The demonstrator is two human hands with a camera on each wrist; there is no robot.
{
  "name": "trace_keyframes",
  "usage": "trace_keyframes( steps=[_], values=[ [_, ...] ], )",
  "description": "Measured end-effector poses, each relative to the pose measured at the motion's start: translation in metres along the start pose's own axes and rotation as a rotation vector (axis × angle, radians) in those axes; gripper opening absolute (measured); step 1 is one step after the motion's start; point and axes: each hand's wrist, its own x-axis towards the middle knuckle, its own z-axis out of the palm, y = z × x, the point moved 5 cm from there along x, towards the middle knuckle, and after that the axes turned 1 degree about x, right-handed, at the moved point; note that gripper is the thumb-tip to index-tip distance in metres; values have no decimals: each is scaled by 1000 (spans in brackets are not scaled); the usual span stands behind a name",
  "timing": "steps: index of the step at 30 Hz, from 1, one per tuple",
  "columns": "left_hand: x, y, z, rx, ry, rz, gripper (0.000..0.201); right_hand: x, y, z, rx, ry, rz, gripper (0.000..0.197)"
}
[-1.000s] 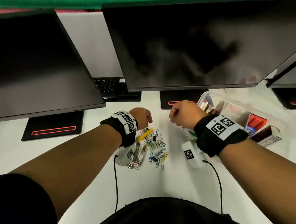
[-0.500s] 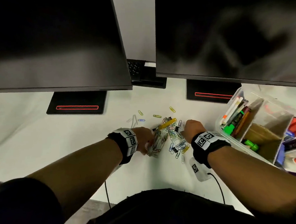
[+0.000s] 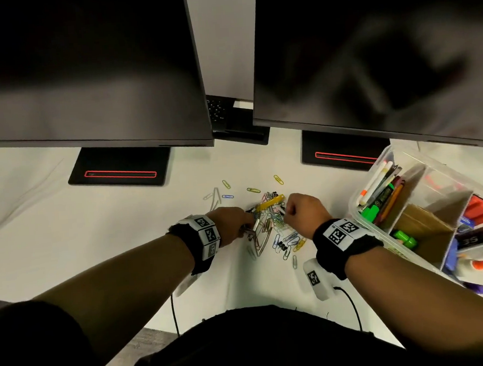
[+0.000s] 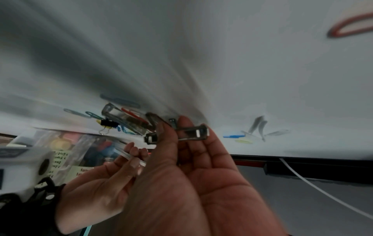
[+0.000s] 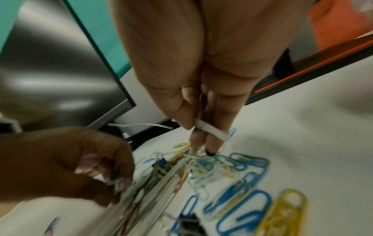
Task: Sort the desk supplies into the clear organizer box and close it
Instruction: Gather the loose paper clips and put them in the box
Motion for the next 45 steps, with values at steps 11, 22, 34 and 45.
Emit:
trace_keyframes(
  steps=[11, 22, 34, 45],
  values=[
    [-9, -31, -15, -86, 75, -82, 37, -17, -40, 58, -362, -314, -550, 46],
    [-18, -72, -25, -251, 228, -366, 34, -6, -26, 45, -214, -124, -381, 17],
    [2, -82, -22, -334, 334, -642, 53, -2, -47, 42, -233, -221, -265, 32],
    [10, -75, -21, -354, 378, -585, 45, 15, -50, 58, -563, -244, -360, 36]
  ],
)
